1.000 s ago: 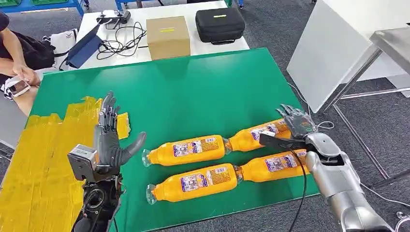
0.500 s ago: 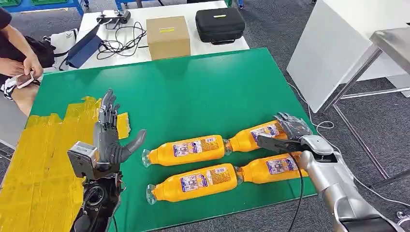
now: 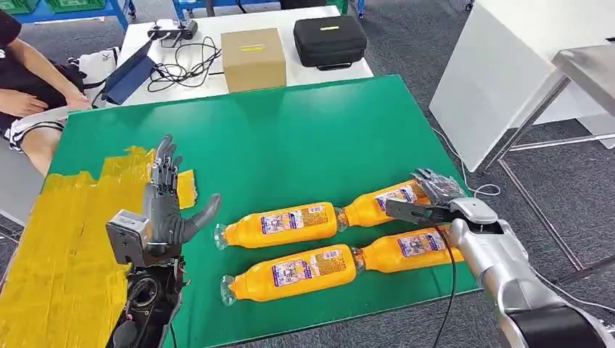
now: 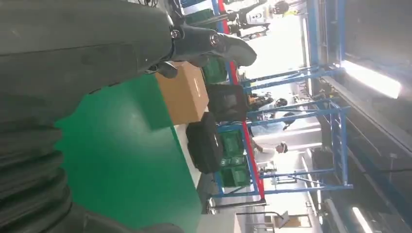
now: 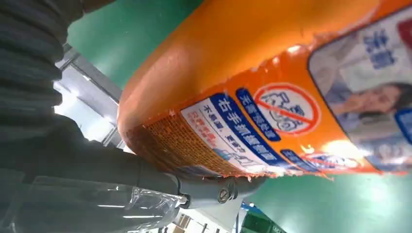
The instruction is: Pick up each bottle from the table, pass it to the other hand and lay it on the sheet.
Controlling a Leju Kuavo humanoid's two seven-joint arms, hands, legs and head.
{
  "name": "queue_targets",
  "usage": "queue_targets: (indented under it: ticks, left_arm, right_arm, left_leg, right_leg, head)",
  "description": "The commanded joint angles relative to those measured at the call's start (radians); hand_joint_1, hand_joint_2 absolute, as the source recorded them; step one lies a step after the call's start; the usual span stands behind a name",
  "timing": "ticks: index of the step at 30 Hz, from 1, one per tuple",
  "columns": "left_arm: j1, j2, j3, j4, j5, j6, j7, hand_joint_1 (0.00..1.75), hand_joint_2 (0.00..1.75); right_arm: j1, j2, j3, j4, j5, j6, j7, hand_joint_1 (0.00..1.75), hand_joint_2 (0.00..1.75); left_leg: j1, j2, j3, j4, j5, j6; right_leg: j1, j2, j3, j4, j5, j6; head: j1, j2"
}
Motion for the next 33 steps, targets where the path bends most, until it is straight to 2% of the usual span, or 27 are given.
queue_targets:
  ticks: [1,2,5,7,9,12,13,15,16,17,19,20,27,33]
  left_arm:
    - [-0.011,0.012,0.022,0.077,0.005,0.009,0.002,0.0,1.75]
    - [-0.006,0.014,0.021,0.083,0.006,0.013,-0.005,0.0,1.75]
    - [-0.006,0.014,0.021,0.083,0.006,0.013,-0.005,0.0,1.75]
    - [-0.006,0.016,0.02,0.091,0.008,0.018,-0.013,0.0,1.75]
    - [-0.005,0.018,0.022,0.095,0.011,0.02,-0.015,0.0,1.75]
    - [-0.007,0.021,0.024,0.103,0.013,0.023,-0.017,0.0,1.75]
    - [-0.009,0.022,0.024,0.104,0.015,0.024,-0.018,0.0,1.75]
    - [-0.013,0.022,0.027,0.11,0.018,0.026,-0.019,0.0,1.75]
    - [-0.013,0.021,0.029,0.111,0.02,0.027,-0.019,0.0,1.75]
    - [-0.012,0.021,0.031,0.11,0.02,0.027,-0.018,0.0,1.75]
    - [-0.003,0.017,0.038,0.099,0.019,0.031,-0.016,0.0,1.75]
    - [0.002,0.014,0.041,0.09,0.012,0.037,-0.012,0.0,1.75]
    - [-0.002,0.008,0.046,0.087,-0.007,0.042,0.017,0.0,1.75]
    - [0.002,0.005,0.049,0.097,-0.007,0.039,0.024,0.0,1.75]
  right_arm:
    - [-0.022,0.012,0.065,0.153,0.003,-0.012,-0.008,1.68,1.75]
    - [-0.016,0.011,0.064,0.15,0.001,-0.022,-0.01,1.73,1.75]
    - [-0.016,0.011,0.064,0.15,0.001,-0.022,-0.01,1.73,1.75]
    - [-0.019,0.014,0.063,0.149,-0.001,-0.036,-0.013,1.61,1.75]
    - [-0.029,0.02,0.066,0.156,0.001,-0.042,-0.009,1.59,1.75]
    - [-0.045,0.028,0.068,0.164,0.004,-0.049,-0.003,1.61,1.75]
    - [-0.048,0.028,0.067,0.168,0.004,-0.057,-0.001,1.66,1.75]
    - [-0.059,0.037,0.057,0.17,-0.002,-0.093,0.008,1.68,1.75]
    - [-0.062,0.042,0.05,0.169,-0.006,-0.106,0.014,1.75,1.75]
    - [-0.063,0.052,0.035,0.161,-0.015,-0.128,0.027,1.73,1.75]
    - [-0.054,0.075,0.003,0.133,-0.033,-0.173,0.072,1.69,1.75]
    - [-0.045,0.09,-0.021,0.109,-0.041,-0.21,0.105,1.75,1.75]
    - [0.059,0.13,-0.149,-0.112,-0.114,-0.347,0.138,1.75,1.75]
    - [0.136,0.129,-0.187,-0.245,-0.094,-0.354,0.176,1.75,1.75]
  left_leg:
    - [0.001,0.0,0.004,-0.001,0.0,-0.001]
    - [0.002,0.001,0.005,-0.001,-0.001,-0.002]
    - [0.001,0.0,0.007,-0.002,-0.001,-0.002]
    - [0.002,0.0,0.006,-0.001,-0.001,-0.003]
    - [0.001,0.0,0.005,-0.001,-0.001,-0.001]
    - [0.001,0.001,0.006,-0.001,-0.001,-0.002]
    - [0.001,0.001,0.005,-0.001,-0.001,-0.001]
    - [0.001,0.001,0.005,-0.001,-0.001,-0.002]
    - [0.001,0.001,0.004,-0.001,-0.001,-0.001]
    - [0.001,0.003,0.006,-0.001,-0.001,-0.002]
    - [0.001,0.003,0.005,-0.001,-0.001,-0.002]
    - [0.001,0.003,0.004,-0.001,-0.001,-0.001]
    - [0.001,0.003,0.003,0.0,-0.002,-0.002]
    - [0.001,0.001,0.003,0.0,-0.003,-0.002]
  right_leg:
    - [0.001,-0.001,0.004,-0.002,0.0,-0.001]
    - [0.002,-0.001,0.006,-0.003,-0.001,-0.001]
    - [0.002,-0.002,0.007,-0.003,-0.001,-0.001]
    - [0.002,-0.002,0.008,-0.003,-0.001,-0.001]
    - [0.001,-0.001,0.005,-0.002,-0.001,-0.001]
    - [0.002,0.0,0.007,-0.002,-0.001,-0.001]
    - [0.001,0.0,0.005,-0.002,0.0,-0.001]
    - [0.002,0.0,0.006,-0.002,0.0,-0.001]
    - [0.001,0.0,0.005,-0.001,0.0,-0.001]
    - [0.002,0.001,0.006,-0.002,0.0,-0.001]
    - [0.001,0.002,0.005,-0.001,0.0,-0.001]
    - [0.001,0.002,0.004,-0.001,0.0,-0.001]
    - [0.001,0.001,0.003,0.0,-0.001,-0.001]
    - [0.002,0.0,0.004,0.0,-0.004,0.001]
  head:
    - [0.0,0.0]
    - [0.001,0.0]
    - [0.0,0.0]
    - [0.0,0.0]
    - [0.0,0.0]
    - [0.0,0.0]
    - [0.0,0.0]
    - [0.0,0.0]
    - [0.0,0.0]
    - [0.0,0.0]
    - [0.0,0.0]
    - [0.0,0.0]
    - [0.0,0.0]
    - [0.0,0.0]
